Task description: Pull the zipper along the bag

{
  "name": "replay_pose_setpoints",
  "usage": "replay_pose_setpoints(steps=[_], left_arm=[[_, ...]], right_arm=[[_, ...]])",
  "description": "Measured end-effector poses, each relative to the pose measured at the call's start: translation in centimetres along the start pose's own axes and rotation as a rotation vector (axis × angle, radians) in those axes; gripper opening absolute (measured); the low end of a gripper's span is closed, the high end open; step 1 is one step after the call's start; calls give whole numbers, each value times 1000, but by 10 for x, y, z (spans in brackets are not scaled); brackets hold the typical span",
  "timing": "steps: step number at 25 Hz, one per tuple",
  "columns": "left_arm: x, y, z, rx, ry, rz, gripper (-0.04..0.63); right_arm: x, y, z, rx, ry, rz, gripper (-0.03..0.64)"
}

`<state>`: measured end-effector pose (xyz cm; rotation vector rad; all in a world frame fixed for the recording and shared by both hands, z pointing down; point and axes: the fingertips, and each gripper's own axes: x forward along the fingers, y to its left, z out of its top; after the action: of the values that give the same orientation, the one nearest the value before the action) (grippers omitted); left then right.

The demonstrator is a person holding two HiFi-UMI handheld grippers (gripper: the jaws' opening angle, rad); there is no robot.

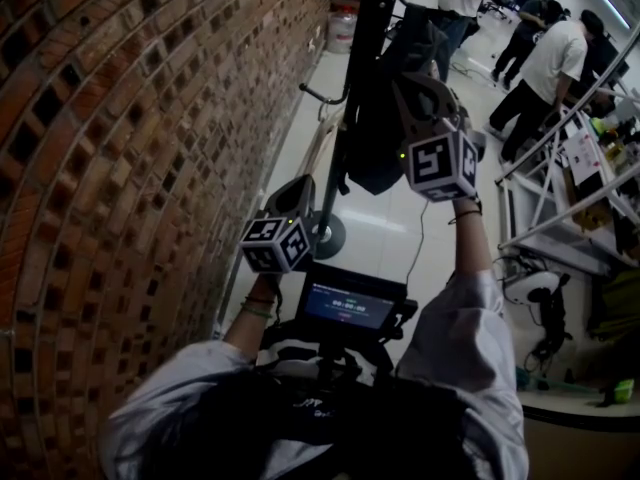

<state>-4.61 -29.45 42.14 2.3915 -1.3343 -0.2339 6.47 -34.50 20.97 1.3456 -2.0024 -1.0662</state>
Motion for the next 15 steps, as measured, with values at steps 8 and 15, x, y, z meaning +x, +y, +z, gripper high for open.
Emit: replay_pose_setpoints(steps=[8, 15], left_arm=[[0, 6, -2, -1, -10, 14, 8], [0, 5, -3, -3, -7, 19, 8]], right_arm=[[-4, 7, 1, -49, -5, 14, 14], [-6, 15, -4, -83, 0, 39, 17]])
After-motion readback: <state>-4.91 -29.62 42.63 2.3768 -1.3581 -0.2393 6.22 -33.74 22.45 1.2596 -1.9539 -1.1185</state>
